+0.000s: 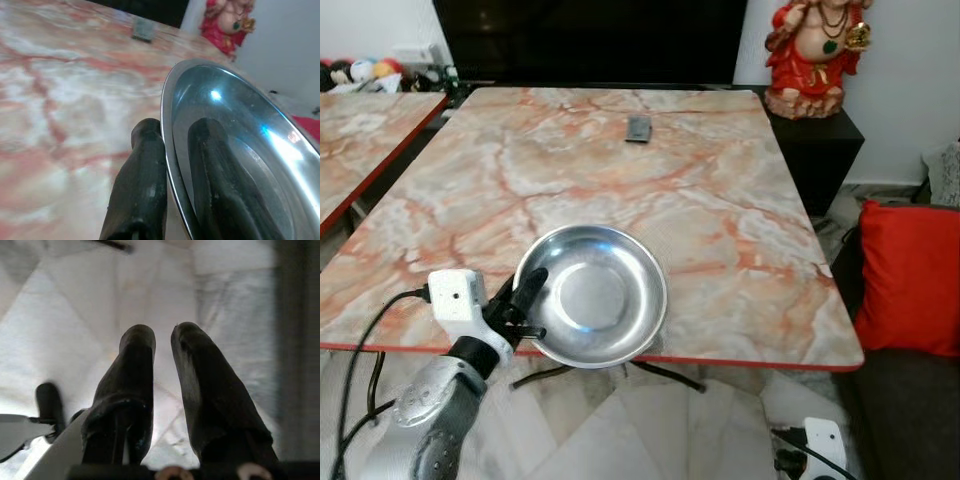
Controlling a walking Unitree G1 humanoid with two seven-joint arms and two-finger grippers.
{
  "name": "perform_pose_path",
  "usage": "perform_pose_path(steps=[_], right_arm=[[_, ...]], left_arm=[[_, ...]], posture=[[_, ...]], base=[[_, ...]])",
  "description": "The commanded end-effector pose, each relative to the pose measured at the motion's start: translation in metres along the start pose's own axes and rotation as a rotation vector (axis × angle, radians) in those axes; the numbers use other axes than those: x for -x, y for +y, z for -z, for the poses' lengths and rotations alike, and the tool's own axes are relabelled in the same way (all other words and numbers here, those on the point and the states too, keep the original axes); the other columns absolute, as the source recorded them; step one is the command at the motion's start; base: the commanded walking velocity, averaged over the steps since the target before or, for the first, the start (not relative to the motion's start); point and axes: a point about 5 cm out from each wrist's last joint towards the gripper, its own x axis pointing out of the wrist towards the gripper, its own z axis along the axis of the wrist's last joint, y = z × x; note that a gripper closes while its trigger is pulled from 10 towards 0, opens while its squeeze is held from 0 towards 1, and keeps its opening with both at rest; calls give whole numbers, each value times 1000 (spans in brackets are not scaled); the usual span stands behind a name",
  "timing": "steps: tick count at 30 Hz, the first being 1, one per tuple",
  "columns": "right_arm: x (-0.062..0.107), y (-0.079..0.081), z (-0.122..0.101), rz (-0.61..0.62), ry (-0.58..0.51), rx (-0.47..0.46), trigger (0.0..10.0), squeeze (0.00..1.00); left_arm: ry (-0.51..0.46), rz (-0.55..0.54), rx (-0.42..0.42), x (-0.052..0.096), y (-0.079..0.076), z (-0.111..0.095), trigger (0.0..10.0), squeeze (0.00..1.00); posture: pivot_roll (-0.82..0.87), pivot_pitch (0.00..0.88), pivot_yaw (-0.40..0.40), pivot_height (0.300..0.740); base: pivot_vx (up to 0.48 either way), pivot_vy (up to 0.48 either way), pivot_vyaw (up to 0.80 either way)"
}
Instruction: Setting the table
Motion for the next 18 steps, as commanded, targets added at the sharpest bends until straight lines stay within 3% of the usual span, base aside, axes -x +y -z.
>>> perform_pose_path(steps=[1,7,12,18], right_arm=[[-1,5,2,-11,7,-4,10000,0],[-1,6,2,-13,7,-2,10000,0],[-1,6,1,-13,6,-3,10000,0],[-1,6,1,-13,5,-4,10000,0]], left_arm=[[-8,-7,1,4,4,-4,10000,0],[0,-68,48,5,15,1,10000,0],[-6,-141,142,2,25,12,10000,0],[5,-169,170,-2,27,16,10000,0]], posture=[[85,131,-28,740],[87,132,-27,740],[84,130,-29,740],[80,128,-29,740]], base=[[0,0,0],[0,0,0],[0,0,0],[0,0,0]])
